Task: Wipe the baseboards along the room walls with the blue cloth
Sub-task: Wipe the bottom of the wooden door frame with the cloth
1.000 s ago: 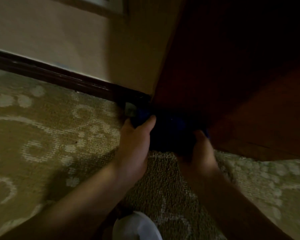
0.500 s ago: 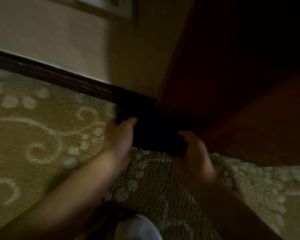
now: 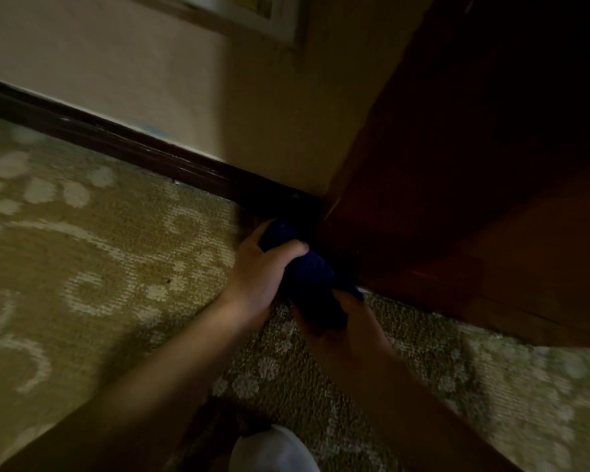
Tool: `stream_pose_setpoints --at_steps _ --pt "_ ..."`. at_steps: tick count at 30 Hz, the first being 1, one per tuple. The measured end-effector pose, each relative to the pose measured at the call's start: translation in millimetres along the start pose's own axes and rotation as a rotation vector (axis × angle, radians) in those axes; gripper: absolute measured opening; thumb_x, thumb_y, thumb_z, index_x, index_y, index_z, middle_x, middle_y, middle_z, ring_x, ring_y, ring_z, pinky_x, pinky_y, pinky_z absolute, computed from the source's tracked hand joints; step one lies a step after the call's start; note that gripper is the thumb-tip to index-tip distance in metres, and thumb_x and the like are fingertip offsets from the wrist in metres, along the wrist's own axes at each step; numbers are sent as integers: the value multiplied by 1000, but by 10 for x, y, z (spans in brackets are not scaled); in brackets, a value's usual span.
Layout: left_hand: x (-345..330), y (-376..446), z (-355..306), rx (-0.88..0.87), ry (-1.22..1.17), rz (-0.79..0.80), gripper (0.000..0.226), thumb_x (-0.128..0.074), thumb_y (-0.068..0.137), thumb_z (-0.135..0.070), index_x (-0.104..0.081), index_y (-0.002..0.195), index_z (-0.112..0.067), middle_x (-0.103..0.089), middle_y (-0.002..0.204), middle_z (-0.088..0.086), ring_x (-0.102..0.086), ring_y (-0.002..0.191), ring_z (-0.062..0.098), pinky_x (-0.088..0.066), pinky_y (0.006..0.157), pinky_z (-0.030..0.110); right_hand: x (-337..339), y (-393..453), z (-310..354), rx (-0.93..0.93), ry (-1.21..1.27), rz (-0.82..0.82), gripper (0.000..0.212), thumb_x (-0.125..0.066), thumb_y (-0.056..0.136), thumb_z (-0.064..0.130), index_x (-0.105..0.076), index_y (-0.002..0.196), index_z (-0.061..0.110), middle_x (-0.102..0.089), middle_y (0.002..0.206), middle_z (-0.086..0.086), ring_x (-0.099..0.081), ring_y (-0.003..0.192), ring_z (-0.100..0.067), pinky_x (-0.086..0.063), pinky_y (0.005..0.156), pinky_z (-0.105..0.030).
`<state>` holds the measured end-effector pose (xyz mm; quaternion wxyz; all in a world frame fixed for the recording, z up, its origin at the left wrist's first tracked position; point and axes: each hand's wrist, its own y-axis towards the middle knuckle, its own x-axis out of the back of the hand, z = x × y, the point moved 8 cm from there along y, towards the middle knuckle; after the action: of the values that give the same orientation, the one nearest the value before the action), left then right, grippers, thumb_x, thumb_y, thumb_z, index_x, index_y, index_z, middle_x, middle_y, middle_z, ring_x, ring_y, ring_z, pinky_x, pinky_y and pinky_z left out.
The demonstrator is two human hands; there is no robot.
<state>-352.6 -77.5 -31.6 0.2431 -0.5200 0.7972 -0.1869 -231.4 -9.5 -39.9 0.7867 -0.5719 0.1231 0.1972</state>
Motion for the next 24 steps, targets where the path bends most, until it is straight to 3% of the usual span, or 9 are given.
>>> stream_pose_setpoints --at_steps 2,5,7,9,12,15,17,20,24 --pt "-25 -130 -239 -149 0 37 25 -66 87 -6 -68 111 -11 -71 100 9 -71 95 27 -53 70 28 -59 -102 71 57 1 17 29 -43 103 14 -59 128 14 -66 117 -15 -64 106 -32 -53 80 -42" --pt "-130 -421 -706 -376 -94 161 19 -62 80 -7 -70 97 -10 -68 89 8 -68 81 20 -53 64 22 -224 -331 308 209 -53 91 23 -47 100 17 -67 108 22 -75 99 -4 -73 89 -21 -55 71 -35" --pt "-163 -521 -835 -450 -133 175 18 -62 82 -7 -71 95 -15 -71 87 2 -70 82 17 -55 66 21 -301 -438 425 278 -72 123 22 -48 98 18 -67 109 23 -76 99 -1 -73 89 -19 -56 70 -33" --pt "-141 -467 -701 -418 -74 119 20 -63 87 -11 -71 100 -25 -75 92 -3 -72 87 15 -58 70 25 -286 -392 390 238 -67 120 27 -47 99 17 -63 121 20 -72 110 -7 -70 100 -23 -56 77 -35" --pt "-71 -252 -249 -197 77 30 22 -66 91 -22 -67 111 -31 -73 104 -1 -70 101 21 -57 85 37 -133 -192 244 121 -95 -16 31 -43 103 15 -56 131 14 -65 115 -14 -64 105 -29 -53 85 -40" --pt "-37 -208 -41 -60 24 -11 21 -64 93 -14 -67 108 -29 -72 105 1 -69 102 25 -55 87 38 -88 -112 255 124 -205 -146 32 -44 102 15 -54 133 14 -63 116 -13 -63 99 -29 -52 74 -39" --pt "-63 -296 -163 -137 -6 -6 23 -63 92 -9 -68 97 -31 -73 93 -4 -71 90 17 -57 74 26 -134 -181 377 216 -240 -132 30 -47 100 16 -57 128 17 -63 120 -12 -63 101 -28 -54 72 -38" --pt "-110 -550 -589 -363 -82 22 22 -62 88 -3 -72 93 -22 -73 81 -5 -72 78 11 -54 63 18 -281 -469 583 359 -286 -3 21 -48 98 19 -62 113 21 -67 118 -5 -64 107 -23 -54 91 -40" --pt "-181 -699 -826 -490 -77 43 22 -62 84 -15 -71 103 -23 -73 91 -3 -72 86 14 -58 70 23 -363 -638 686 400 -239 124 28 -42 100 19 -60 121 22 -68 119 -3 -65 109 -21 -53 94 -38"
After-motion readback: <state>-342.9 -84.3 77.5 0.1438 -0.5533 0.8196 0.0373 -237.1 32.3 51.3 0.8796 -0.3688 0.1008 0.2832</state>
